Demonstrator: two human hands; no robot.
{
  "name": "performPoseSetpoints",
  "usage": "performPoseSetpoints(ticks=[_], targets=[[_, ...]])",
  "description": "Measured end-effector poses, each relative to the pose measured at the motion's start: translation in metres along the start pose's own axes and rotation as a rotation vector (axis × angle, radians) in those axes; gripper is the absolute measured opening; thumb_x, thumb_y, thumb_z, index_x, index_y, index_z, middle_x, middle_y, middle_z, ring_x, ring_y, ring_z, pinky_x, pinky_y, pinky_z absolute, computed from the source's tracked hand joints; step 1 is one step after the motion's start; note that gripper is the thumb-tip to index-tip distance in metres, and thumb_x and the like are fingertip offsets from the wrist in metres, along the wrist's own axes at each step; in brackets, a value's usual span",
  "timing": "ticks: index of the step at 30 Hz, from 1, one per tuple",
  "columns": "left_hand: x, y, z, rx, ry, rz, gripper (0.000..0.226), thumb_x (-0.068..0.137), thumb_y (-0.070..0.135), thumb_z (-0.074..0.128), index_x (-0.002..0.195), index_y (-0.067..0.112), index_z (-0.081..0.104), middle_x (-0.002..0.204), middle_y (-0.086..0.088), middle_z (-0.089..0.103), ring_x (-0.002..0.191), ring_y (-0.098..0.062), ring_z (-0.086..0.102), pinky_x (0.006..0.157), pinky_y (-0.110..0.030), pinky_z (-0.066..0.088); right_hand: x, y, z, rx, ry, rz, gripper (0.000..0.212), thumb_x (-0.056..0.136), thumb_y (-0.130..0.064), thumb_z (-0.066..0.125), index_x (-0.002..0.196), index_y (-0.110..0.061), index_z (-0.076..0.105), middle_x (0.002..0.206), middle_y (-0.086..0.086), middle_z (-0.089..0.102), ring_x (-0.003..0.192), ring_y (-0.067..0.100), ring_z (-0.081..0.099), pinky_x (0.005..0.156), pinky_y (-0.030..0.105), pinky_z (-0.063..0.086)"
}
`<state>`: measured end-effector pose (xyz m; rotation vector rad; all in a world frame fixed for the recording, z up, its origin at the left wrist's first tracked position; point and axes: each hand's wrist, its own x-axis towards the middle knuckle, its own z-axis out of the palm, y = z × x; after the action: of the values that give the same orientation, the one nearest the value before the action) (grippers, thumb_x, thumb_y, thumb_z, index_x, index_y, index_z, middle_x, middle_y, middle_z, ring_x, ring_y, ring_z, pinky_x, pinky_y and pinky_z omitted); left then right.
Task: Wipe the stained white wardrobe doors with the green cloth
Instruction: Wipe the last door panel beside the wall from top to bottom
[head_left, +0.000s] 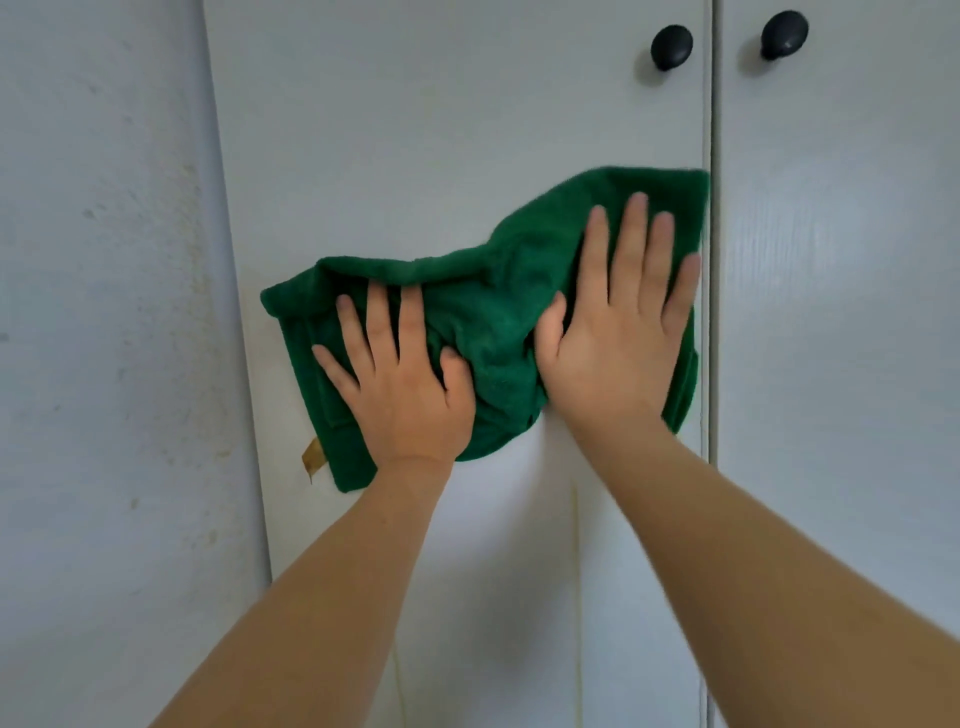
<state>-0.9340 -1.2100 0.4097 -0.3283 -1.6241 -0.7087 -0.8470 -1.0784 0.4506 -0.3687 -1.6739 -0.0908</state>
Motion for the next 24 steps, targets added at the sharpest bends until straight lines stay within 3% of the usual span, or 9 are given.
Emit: performPoseSetpoints(ticks=[2,4,9,11,14,16,20,22,24], targets=[[0.000,0.000,-0.001,-0.005,-0.009,-0.004,0.069,0.090,0.037,0.036,0.157,0.022,0.029,0.165,-0.007,0.025,0.154,-0.034,0.013,0.120,-0.067,0.006,-0.006,-0.013,0.002,0.034,-0.006,0.144,0.070,0.094,-0.037,0.028,0.158,-0.012,0.013,0.164,0.015,0.006,0.152,0.033,0.003,0.122,0.053,-0.001],[0.001,-0.001,-0.001,0.002,-0.009,0.006,0.068,0.091,0.037,0.036,0.157,0.022,0.029,0.165,-0.007,0.025,0.154,-0.035,0.013,0.120,-0.067,0.006,-0.007,-0.011,0.003,0.006,-0.036,0.086,0.071,0.095,-0.036,0.026,0.158,-0.007,0.011,0.164,0.019,0.004,0.151,0.036,0.001,0.121,0.055,-0.002],[0.000,-0.003,0.002,0.001,-0.003,0.005,0.062,0.092,0.035,0.036,0.150,0.014,0.041,0.163,-0.010,0.029,0.154,-0.036,0.016,0.119,-0.069,0.008,0.006,0.021,-0.003,-0.091,-0.111,-0.572,0.067,0.101,-0.041,0.026,0.156,-0.003,0.020,0.162,0.022,0.012,0.150,0.038,0.008,0.121,0.057,0.006],[0.000,-0.003,0.001,-0.002,-0.009,0.004,0.062,0.090,0.035,0.037,0.148,0.013,0.044,0.163,-0.010,0.029,0.154,-0.035,0.016,0.119,-0.068,0.007,0.012,0.027,-0.004,-0.117,-0.104,-0.685,0.066,0.102,-0.043,0.022,0.156,-0.005,0.022,0.162,0.020,0.014,0.151,0.036,0.010,0.120,0.056,0.010],[-0.001,-0.003,0.002,-0.008,-0.006,-0.003,0.062,0.090,0.035,0.037,0.147,0.014,0.045,0.163,-0.009,0.030,0.154,-0.035,0.017,0.120,-0.067,0.007,0.007,0.024,-0.003,-0.076,-0.045,-0.610,0.065,0.101,-0.043,0.027,0.155,-0.009,0.028,0.162,0.016,0.020,0.150,0.033,0.016,0.120,0.054,0.014],[0.000,-0.002,0.002,-0.016,0.005,-0.023,0.062,0.089,0.036,0.037,0.148,0.016,0.044,0.163,-0.008,0.031,0.154,-0.033,0.017,0.121,-0.066,0.007,-0.001,0.018,0.000,-0.042,-0.007,-0.453,0.065,0.098,-0.041,0.036,0.155,-0.011,0.029,0.162,0.014,0.022,0.150,0.031,0.018,0.121,0.053,0.012],[0.000,-0.001,0.000,-0.071,0.039,-0.286,0.070,0.085,0.041,0.032,0.153,0.025,0.037,0.163,-0.001,0.030,0.154,-0.028,0.016,0.121,-0.064,0.004,-0.015,-0.002,0.002,-0.015,-0.017,-0.061,0.072,0.093,-0.039,0.036,0.158,-0.014,0.017,0.164,0.013,0.012,0.151,0.032,0.009,0.122,0.053,0.004],[-0.002,0.000,-0.002,-0.087,0.057,-0.400,0.071,0.084,0.041,0.028,0.154,0.027,0.035,0.163,0.001,0.030,0.153,-0.027,0.017,0.120,-0.066,0.005,-0.019,-0.008,0.003,-0.015,-0.018,-0.018,0.072,0.093,-0.038,0.034,0.158,-0.014,0.017,0.164,0.014,0.012,0.151,0.034,0.009,0.121,0.055,0.003],[-0.002,0.001,-0.001,-0.075,0.049,-0.392,0.072,0.085,0.041,0.027,0.155,0.025,0.033,0.163,-0.001,0.028,0.153,-0.029,0.017,0.120,-0.067,0.005,-0.019,-0.007,0.003,-0.034,-0.037,-0.065,0.072,0.093,-0.037,0.033,0.158,-0.011,0.016,0.164,0.017,0.009,0.151,0.036,0.006,0.121,0.057,0.003]])
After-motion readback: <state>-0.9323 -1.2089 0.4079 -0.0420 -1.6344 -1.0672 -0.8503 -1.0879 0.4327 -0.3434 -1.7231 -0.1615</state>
